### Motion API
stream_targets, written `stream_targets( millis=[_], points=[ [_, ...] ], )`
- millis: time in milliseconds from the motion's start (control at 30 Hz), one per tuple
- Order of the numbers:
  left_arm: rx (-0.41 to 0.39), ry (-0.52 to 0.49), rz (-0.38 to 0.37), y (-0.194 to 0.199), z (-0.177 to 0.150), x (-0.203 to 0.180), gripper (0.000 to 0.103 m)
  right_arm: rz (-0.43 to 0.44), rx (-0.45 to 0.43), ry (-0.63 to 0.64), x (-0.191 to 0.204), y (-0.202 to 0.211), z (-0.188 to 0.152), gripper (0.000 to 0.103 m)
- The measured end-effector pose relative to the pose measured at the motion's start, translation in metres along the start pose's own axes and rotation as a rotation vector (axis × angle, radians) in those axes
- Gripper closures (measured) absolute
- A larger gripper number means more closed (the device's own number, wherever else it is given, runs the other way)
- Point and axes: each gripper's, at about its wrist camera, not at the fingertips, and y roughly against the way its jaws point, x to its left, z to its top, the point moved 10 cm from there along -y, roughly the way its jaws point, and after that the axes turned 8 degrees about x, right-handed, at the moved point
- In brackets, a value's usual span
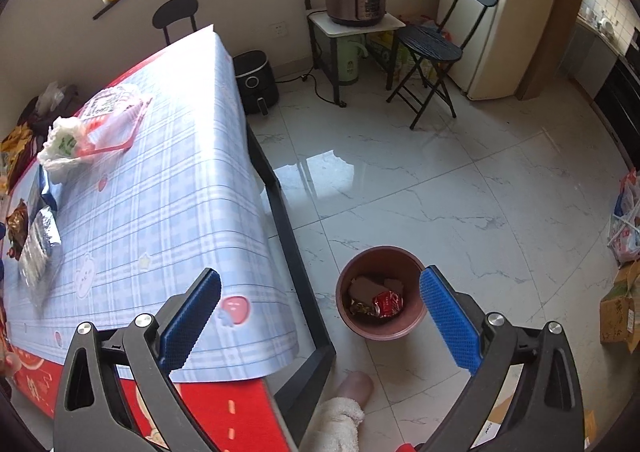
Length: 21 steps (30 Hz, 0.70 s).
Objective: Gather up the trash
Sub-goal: 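Move both open tools back over the table toward the crumpled wrapper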
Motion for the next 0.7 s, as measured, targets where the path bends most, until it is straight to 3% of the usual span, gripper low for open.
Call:
stream_targets(
  millis=[400,567,700],
  points=[
    [-0.026,0.277,0.158,0.049,-0.044,0.195,0.006,0.109,0.015,0.309,0.194,-0.009,0.03,0.006],
    [-0.04,0.362,0.217,0.075,-0.066,0.263,0.006,0.213,0.041,0.441,0.288,-0.017,0.024,0.006],
    [-0.03,0.409,0.222,0.082,-0.082,0.297,0.006,0.276,0.078,0.556,0.359,-0.036,0.008,0.006]
  ],
)
